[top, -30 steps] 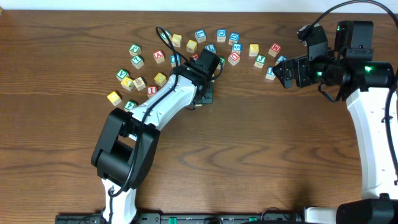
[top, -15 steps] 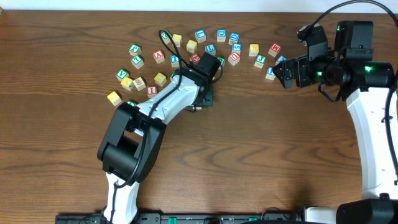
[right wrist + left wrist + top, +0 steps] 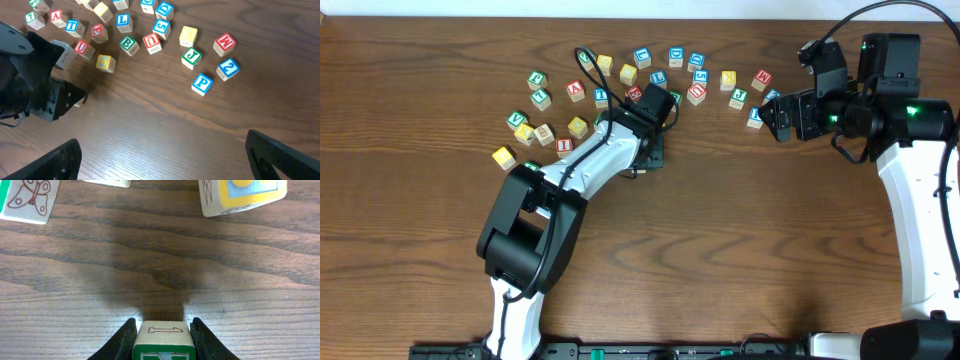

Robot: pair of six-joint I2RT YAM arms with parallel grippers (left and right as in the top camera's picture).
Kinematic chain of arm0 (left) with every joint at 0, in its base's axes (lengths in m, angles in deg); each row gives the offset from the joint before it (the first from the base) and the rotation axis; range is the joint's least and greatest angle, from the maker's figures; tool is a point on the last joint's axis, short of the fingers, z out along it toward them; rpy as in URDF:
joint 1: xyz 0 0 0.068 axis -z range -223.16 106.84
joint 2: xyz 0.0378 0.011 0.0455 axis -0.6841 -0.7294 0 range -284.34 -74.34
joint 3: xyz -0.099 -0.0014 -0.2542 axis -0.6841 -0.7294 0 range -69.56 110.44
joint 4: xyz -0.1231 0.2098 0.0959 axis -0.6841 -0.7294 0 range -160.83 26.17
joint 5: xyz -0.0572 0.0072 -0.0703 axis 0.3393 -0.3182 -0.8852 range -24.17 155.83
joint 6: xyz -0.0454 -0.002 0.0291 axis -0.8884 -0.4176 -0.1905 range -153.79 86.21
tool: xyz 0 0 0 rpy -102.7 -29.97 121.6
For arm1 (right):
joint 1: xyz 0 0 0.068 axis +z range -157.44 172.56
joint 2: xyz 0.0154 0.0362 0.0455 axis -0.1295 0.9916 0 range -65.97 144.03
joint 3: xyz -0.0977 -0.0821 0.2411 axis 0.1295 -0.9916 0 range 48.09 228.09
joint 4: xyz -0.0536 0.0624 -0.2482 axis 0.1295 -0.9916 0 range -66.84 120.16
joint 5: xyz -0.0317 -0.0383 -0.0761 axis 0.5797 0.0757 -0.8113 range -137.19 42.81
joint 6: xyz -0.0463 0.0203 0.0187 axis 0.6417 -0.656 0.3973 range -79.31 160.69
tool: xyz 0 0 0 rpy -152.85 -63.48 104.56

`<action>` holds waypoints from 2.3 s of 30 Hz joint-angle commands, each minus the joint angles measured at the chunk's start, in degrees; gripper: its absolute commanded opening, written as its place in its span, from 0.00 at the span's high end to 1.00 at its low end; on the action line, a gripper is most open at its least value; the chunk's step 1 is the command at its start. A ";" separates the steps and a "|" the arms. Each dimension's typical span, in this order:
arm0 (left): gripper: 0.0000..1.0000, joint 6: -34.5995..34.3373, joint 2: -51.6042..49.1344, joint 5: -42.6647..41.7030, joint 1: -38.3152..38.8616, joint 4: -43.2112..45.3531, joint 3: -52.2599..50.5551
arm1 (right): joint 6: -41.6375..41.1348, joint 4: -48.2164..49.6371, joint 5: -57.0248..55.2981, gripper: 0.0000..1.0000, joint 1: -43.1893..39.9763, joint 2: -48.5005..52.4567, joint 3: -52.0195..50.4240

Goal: Spell out NEURIPS
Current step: 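Lower the N block onto the open table area with the left gripper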

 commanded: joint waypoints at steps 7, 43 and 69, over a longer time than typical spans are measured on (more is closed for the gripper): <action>0.69 -0.26 -0.39 0.37 0.13 0.04 -0.31 | -0.31 -0.02 0.76 0.01 -0.13 -0.04 1.22; 0.64 0.15 -0.39 0.33 0.15 3.34 -3.32 | -0.33 -0.02 0.76 0.01 -0.13 -0.04 1.22; 0.55 1.73 -0.39 0.31 0.13 3.28 -3.32 | -0.33 -0.02 0.74 0.01 -0.13 -0.04 1.22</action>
